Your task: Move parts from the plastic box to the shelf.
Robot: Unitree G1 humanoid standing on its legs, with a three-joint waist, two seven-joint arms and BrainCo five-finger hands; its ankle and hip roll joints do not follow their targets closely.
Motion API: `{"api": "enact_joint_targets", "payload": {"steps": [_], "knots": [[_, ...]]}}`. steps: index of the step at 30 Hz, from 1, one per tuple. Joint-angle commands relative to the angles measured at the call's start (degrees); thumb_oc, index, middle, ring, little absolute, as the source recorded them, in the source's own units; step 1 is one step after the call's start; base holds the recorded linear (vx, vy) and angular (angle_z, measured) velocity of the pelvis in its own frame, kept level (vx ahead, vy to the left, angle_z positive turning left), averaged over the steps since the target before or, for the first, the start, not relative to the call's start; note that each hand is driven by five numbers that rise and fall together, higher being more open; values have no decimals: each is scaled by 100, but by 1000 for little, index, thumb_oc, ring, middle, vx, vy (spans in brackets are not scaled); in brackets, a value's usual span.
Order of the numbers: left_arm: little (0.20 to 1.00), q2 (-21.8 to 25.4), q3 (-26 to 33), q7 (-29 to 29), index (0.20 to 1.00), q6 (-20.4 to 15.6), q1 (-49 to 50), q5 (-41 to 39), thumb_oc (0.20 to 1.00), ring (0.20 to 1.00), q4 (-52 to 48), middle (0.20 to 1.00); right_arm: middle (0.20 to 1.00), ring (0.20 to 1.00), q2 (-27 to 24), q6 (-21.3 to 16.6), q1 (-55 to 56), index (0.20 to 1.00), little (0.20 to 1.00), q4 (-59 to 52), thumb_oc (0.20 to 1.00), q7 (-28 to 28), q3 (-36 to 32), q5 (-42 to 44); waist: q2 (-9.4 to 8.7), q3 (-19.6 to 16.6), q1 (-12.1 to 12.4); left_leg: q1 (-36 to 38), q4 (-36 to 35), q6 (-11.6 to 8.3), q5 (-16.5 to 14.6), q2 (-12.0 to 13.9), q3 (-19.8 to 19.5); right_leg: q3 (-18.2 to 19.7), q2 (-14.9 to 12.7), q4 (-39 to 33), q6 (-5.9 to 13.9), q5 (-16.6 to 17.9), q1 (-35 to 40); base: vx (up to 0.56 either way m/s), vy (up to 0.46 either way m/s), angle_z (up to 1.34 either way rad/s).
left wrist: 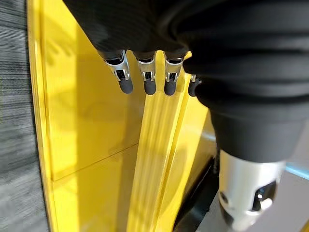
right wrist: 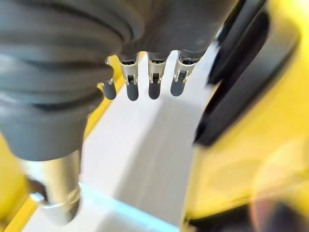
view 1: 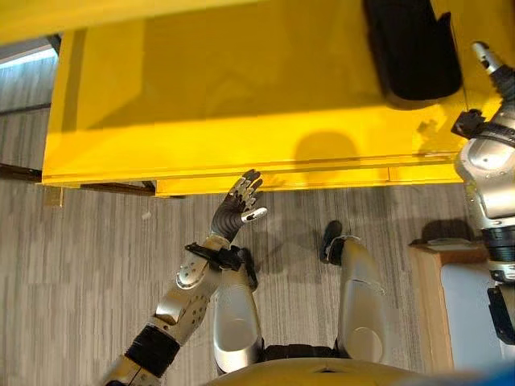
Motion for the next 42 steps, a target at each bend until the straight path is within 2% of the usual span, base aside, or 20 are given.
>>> {"api": "enact_joint_targets", "payload": {"steps": [1, 3, 5, 6, 7, 8, 9, 13, 15, 18, 22, 30, 35, 42], "knots": [[1000, 221, 35, 208, 1000, -595, -143, 273, 1000, 1000, -613, 1000, 1000, 1000, -216, -503, -880, 1000, 1000, 590, 1000, 172, 463, -298, -201, 7, -11, -136, -347, 445, 652, -52, 137, 377, 355, 275, 346, -712, 566, -33, 176, -39], [1000, 86, 68, 527, 1000, -628, -231, 361, 1000, 1000, -589, 1000, 1000, 1000, -15, -644, 17, 1000, 1000, -186, 1000, 571, 656, -1008, -243, 7, -260, 86, -543, 430, 667, -52, 299, 484, 383, -45, 402, -582, 749, -37, 205, -23], [1000, 64, 99, 576, 1000, -651, -231, 374, 1000, 1000, -578, 1000, 1000, 1000, -75, -659, 404, 1000, 1000, -430, 1000, 849, 750, -1393, -256, 7, -331, 155, -584, 431, 660, -49, 355, 509, 376, -162, 427, -530, 822, -31, 103, -15], [1000, 94, 195, 550, 1000, -643, -173, 351, 1000, 1000, -588, 1000, 1000, 1000, -338, -552, 885, 1000, 1000, -587, 1000, 1324, 888, -1607, -282, 5, -376, 238, -646, 437, 644, -41, 420, 505, 361, -326, 469, -456, 934, -56, -24, -7], [1000, 264, 319, 400, 1000, -556, -86, 294, 1000, 1000, -641, 1000, 1000, 1000, -835, -412, 1097, 1000, 1000, -529, 1000, 1843, 1063, -2065, -357, 5, -332, 243, -581, 455, 610, -17, 433, 471, 359, -430, 504, -403, 1033, -64, -66, 2], [1000, 310, 330, 381, 1000, -530, -78, 287, 1000, 1000, -656, 1000, 1000, 1000, -960, -352, 1067, 1000, 1000, -474, 1000, 2024, 1127, -1948, -380, 5, -305, 229, -550, 462, 597, -9, 421, 463, 362, -437, 499, -400, 1044, -46, -108, 2], [1000, 329, 329, 374, 1000, -529, -71, 285, 1000, 1000, -658, 1000, 1000, 1000, -1017, -337, 1051, 1000, 1000, -449, 1000, 2008, 1166, -1903, -386, 5, -293, 216, -536, 462, 597, -4, 412, 461, 366, -432, 496, -398, 1041, -35, -91, 4], [1000, 536, 394, 149, 1000, -387, -11, 320, 1000, 1000, -662, 1000, 1000, 1000, -1429, 139, 838, 1000, 1000, -116, 1000, 2181, 1425, -1922, -526, 5, -132, 192, -512, 467, 607, -9, 313, 374, 444, -578, 477, -336, 1165, -26, -115, 3], [1000, 562, 373, 105, 1000, -352, -3, 345, 1000, 1000, -654, 1000, 1000, 1000, -1472, 179, 755, 1000, 1000, -44, 1000, 2230, 1521, -2064, -551, 4, -107, 243, -561, 458, 624, -15, 296, 360, 469, -652, 470, -318, 1238, -5, -35, 5], [1000, 592, 331, 108, 1000, -330, 9, 443, 1000, 1000, -647, 1000, 1000, 1000, -1591, 500, 663, 1000, 1000, 24, 1000, 2478, 1686, -2853, -575, 2, -58, 310, -648, 450, 673, -13, 262, 316, 482, -769, 478, -264, 1349, 2, -8, 3], [1000, 664, 346, 112, 1000, -319, -2, 396, 1000, 1000, -635, 1000, 1000, 1000, -1777, 794, 510, 1000, 1000, 204, 1000, 2705, 1911, -3299, -589, -34, 0, 342, -676, 439, 687, -11, 249, 273, 468, -850, 488, -245, 1440, 9, -6, 3], [1000, 839, 509, -11, 1000, -184, 57, 372, 1000, 1000, -580, 1000, 1000, 1000, -2038, 1108, 283, 1000, 1000, 493, 1000, 3603, 2346, -3351, -722, -66, 166, 253, -571, 429, 692, 24, 148, 158, 494, -834, 482, -227, 1526, 18, -44, 6], [1000, 900, 600, -53, 1000, -90, 70, 370, 1000, 1000, -604, 1000, 1000, 1000, -1991, 1108, 274, 1000, 1000, 664, 1000, 3579, 2508, -3425, -782, -55, 228, 209, -501, 441, 674, 35, 105, 121, 516, -799, 459, -246, 1546, 12, -55, 3], [1000, 953, 640, -186, 1000, -8, 57, 384, 1000, 1000, -603, 1000, 1000, 1000, -1885, 1082, -99, 1000, 1000, 1162, 1000, 3868, 2920, -3572, -780, -11, 359, 120, -411, 437, 676, 33, 13, 72, 536, -711, 422, -282, 1537, 3, -28, 2]]}}
